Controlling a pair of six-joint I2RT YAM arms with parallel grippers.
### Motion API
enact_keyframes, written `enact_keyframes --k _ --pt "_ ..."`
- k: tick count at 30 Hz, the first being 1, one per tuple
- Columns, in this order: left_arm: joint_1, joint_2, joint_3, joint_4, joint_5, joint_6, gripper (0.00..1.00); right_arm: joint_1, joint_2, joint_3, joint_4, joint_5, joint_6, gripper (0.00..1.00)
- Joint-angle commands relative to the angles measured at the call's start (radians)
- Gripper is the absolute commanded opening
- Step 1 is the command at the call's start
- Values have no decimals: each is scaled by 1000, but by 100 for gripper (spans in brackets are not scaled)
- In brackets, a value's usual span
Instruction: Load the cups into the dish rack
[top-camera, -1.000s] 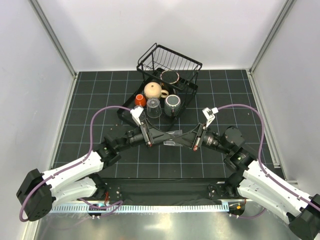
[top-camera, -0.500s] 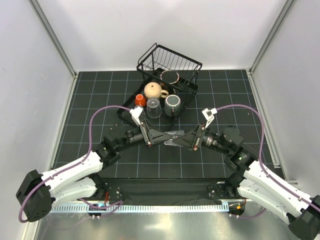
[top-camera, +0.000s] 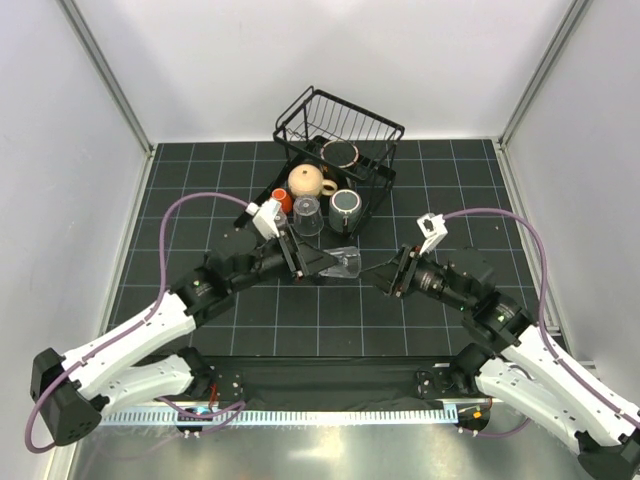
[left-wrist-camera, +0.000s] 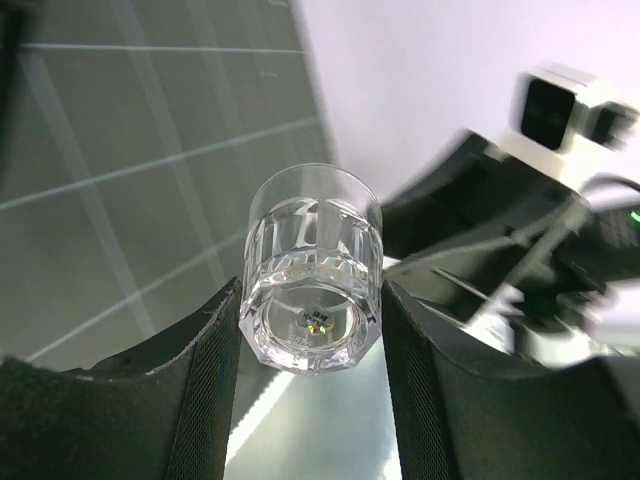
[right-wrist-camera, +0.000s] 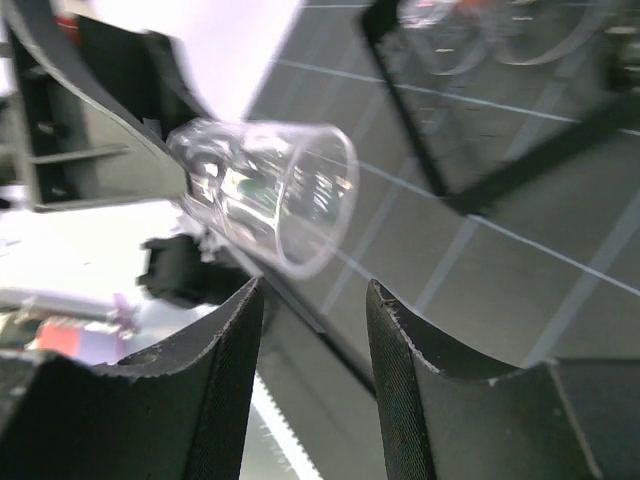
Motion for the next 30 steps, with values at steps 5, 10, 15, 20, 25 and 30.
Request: enact_keyframes --k 5,10,15,20,25,30 --pt "-5 165 279 -459 -357 202 0 3 -44 96 -252 204 -104 48" --pt "-3 313 430 -588 -486 320 0 1 -71 135 -344 238 -138 49" --pt "0 489 575 -679 -532 419 0 3 -109 156 -416 295 -153 49" --pt "8 669 724 -751 -557 490 0 3 -130 152 -432 303 -159 49" --pt "28 792 784 -775 -563 513 0 3 -133 153 -449 310 -173 49" --pt "34 861 818 -809 -613 522 0 3 -138 139 -444 313 -176 49"
